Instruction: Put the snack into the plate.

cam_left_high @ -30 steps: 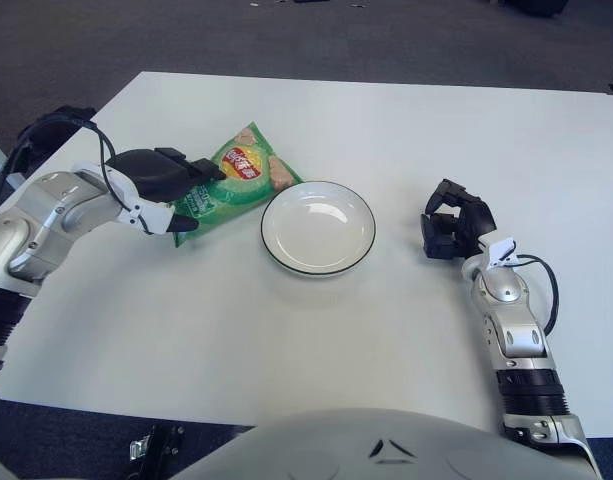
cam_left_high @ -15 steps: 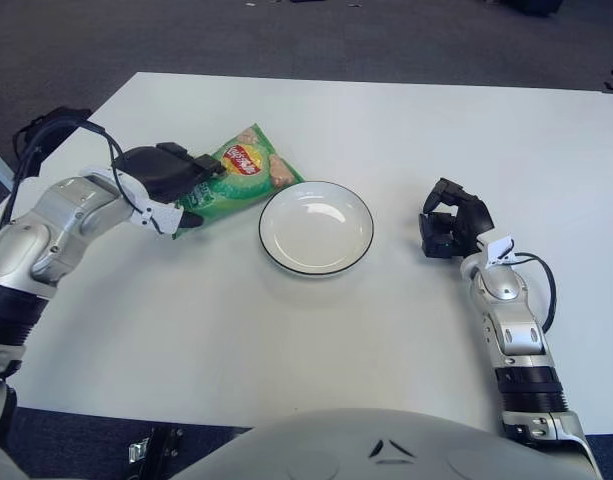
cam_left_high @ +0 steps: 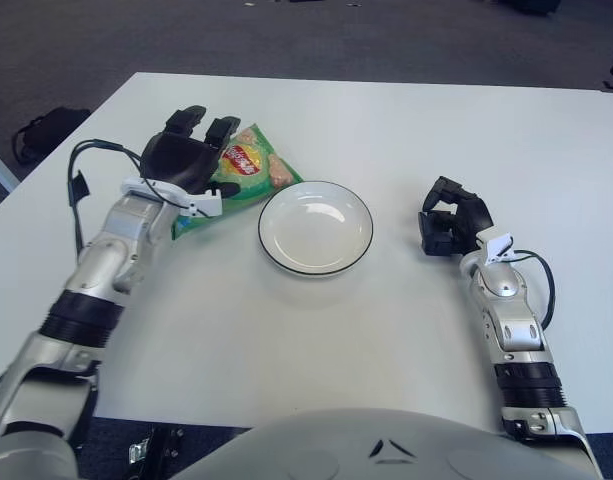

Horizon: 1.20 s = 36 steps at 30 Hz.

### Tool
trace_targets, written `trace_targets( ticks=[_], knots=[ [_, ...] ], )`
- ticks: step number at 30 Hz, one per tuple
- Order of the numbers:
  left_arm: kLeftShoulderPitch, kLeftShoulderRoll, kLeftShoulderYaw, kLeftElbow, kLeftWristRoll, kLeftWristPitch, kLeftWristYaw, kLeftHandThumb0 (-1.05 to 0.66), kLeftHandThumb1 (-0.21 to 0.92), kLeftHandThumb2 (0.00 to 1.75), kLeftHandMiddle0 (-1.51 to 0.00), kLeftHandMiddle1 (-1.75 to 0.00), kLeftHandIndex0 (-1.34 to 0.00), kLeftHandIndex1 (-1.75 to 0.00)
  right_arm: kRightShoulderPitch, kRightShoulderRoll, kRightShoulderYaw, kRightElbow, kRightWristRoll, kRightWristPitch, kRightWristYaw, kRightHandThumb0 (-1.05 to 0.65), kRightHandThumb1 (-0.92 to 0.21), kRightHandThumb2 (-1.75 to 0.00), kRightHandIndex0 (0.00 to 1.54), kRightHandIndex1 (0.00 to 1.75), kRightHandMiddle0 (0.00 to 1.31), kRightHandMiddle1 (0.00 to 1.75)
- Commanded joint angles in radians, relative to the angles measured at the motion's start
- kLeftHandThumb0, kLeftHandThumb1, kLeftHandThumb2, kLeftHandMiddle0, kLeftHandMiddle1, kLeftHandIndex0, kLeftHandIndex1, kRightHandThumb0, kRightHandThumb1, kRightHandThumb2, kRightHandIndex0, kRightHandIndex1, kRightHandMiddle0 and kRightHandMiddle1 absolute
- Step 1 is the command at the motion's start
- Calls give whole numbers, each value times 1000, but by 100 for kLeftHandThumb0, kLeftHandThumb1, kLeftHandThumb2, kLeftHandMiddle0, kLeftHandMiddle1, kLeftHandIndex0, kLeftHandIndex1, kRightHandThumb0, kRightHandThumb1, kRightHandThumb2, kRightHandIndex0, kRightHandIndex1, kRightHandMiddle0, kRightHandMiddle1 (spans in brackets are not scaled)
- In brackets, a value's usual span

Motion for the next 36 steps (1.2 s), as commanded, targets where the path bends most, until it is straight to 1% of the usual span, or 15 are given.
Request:
trace_targets(
  ticks=[1,7,12,20,26,32,36],
  knots=[
    [-20,-30,-14,0,22,55,-9,-92,92,65,-3,-10,0,-30,45,20,5,57,-5,47,2,-50,-28,-135,128,175,64,175],
    [-29,-70,-39,10,36,104,-10,-93,92,55,-1,-8,0,-31,42,21,6,60,-7,47,1,-50,-29,-135,128,175,64,175],
    [-32,-85,-55,15,35,125,-6,-94,92,49,-2,-7,0,-36,40,20,6,64,-8,43,2,-50,-28,-135,128,175,64,175],
    [-37,-99,-70,7,31,149,-22,-94,92,45,-2,-6,0,-38,40,16,8,68,-11,37,4,-50,-27,-137,129,175,65,175],
    [-45,-113,-79,0,17,172,-65,-95,92,42,-2,-5,0,-38,39,13,9,69,-11,34,7,-50,-27,-137,129,175,65,175],
    [-52,-117,-90,3,10,190,-119,-98,92,42,0,-1,0,-37,39,14,8,70,-7,30,6,-50,-27,-137,129,175,65,175],
    [-64,-117,-99,25,-2,202,-170,-98,92,40,0,0,0,-36,39,14,7,68,-8,30,6,-50,-27,-137,129,175,65,175]
  ],
)
